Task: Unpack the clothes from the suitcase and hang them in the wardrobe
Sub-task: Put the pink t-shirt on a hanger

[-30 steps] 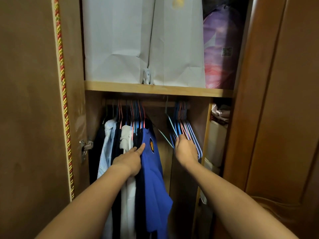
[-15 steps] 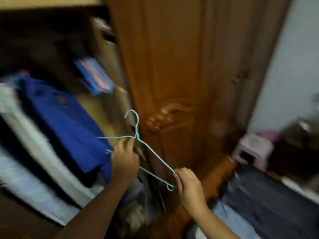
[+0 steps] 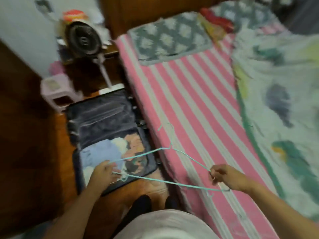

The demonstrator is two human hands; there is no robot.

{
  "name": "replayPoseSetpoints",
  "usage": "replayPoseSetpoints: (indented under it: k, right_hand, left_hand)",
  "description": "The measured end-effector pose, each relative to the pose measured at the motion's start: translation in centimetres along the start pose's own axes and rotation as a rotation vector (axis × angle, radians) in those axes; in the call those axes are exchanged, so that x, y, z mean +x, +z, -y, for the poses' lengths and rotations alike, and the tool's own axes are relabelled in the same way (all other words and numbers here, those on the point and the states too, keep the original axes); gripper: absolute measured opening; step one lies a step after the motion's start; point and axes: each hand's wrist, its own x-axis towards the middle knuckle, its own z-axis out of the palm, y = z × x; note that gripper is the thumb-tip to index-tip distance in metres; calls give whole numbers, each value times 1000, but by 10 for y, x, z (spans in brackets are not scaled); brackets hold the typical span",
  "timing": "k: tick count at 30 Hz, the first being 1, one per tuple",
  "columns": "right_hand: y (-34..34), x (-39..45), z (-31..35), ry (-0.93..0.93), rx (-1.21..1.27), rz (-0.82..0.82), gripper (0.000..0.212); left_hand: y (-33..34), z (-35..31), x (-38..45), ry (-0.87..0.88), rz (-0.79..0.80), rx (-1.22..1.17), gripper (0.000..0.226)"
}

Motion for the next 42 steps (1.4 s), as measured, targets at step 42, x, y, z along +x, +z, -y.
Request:
replayPoseSetpoints:
  k: [42]
  right_hand:
    - [135,429,-41,-53,-678,-771,52]
  left_hand:
    - [245,150,363,-42,367,552,19]
